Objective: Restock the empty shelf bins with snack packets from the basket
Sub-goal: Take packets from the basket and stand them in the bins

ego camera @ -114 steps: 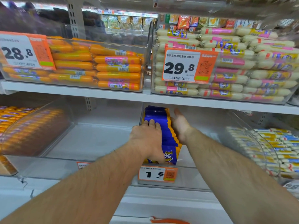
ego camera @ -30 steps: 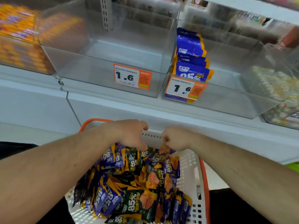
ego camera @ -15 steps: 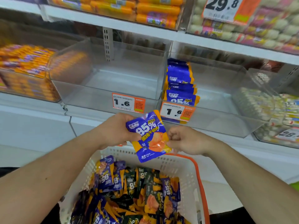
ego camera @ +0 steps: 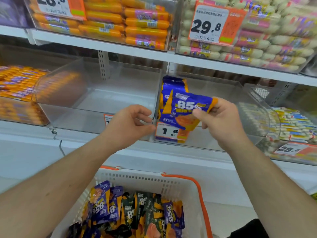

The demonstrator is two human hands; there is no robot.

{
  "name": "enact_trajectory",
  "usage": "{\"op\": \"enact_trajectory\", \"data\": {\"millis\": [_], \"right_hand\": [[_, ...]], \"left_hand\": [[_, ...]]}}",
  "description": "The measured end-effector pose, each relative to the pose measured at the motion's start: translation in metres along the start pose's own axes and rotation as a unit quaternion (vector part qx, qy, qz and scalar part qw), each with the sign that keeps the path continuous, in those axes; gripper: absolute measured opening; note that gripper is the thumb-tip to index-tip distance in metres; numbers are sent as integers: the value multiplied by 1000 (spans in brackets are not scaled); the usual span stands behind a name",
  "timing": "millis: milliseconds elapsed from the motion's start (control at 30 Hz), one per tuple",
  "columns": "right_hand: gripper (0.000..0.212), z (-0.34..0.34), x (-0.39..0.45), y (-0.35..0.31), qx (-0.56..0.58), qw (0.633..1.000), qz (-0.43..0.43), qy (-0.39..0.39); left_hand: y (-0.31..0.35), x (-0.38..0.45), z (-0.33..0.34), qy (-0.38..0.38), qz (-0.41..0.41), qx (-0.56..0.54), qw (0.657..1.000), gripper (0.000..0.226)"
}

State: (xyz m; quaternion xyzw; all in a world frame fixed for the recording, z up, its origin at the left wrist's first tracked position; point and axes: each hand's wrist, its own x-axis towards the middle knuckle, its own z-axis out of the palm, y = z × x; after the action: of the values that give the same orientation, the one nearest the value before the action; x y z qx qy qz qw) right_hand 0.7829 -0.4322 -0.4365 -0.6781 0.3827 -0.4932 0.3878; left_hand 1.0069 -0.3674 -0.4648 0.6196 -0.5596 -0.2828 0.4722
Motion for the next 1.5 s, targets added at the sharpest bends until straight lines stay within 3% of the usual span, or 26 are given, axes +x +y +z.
{"op": "enact_trajectory", "data": {"millis": [200, 300, 467, 633, 767, 1067, 1100, 1167, 1233, 1367, 1500], "right_hand": [[22, -1, 13, 12, -37, 995, -16, 92], [18, 8, 19, 19, -77, 994, -17, 76], [10, 25, 17, 40, -260, 966, 0, -16], [11, 24, 19, 37, -271, 961, -31, 31], [19, 24, 22, 49, -376, 925, -33, 38], [19, 25, 19, 52, -342, 936, 46, 74], [22, 26, 16, 52, -335, 937, 47, 91], [50, 28, 14, 49, -306, 943, 80, 101], [77, 28, 16, 47, -304, 942, 127, 61], [51, 32, 15, 42, -348, 929, 123, -39], [65, 29, 15, 44, -300, 943, 131, -52]], "left_hand": [[-24, -11, 6, -57, -24, 27, 998, 25], [-28, -13, 9, -75, -19, 31, 997, 25], [-33, -14, 7, -87, -20, 52, 995, 24], [-34, -18, 6, -108, -25, 62, 992, 23], [-33, -20, 7, -129, -29, 77, 988, 22], [-38, -23, 11, -156, -43, 89, 983, 21], [-39, -24, 12, -160, -46, 92, 982, 21], [-43, -26, 14, -170, -50, 99, 979, 21], [-45, -27, 16, -179, -54, 104, 977, 21], [-47, -27, 18, -189, -57, 110, 974, 21], [-49, -26, 21, -194, -59, 116, 972, 21]]}}
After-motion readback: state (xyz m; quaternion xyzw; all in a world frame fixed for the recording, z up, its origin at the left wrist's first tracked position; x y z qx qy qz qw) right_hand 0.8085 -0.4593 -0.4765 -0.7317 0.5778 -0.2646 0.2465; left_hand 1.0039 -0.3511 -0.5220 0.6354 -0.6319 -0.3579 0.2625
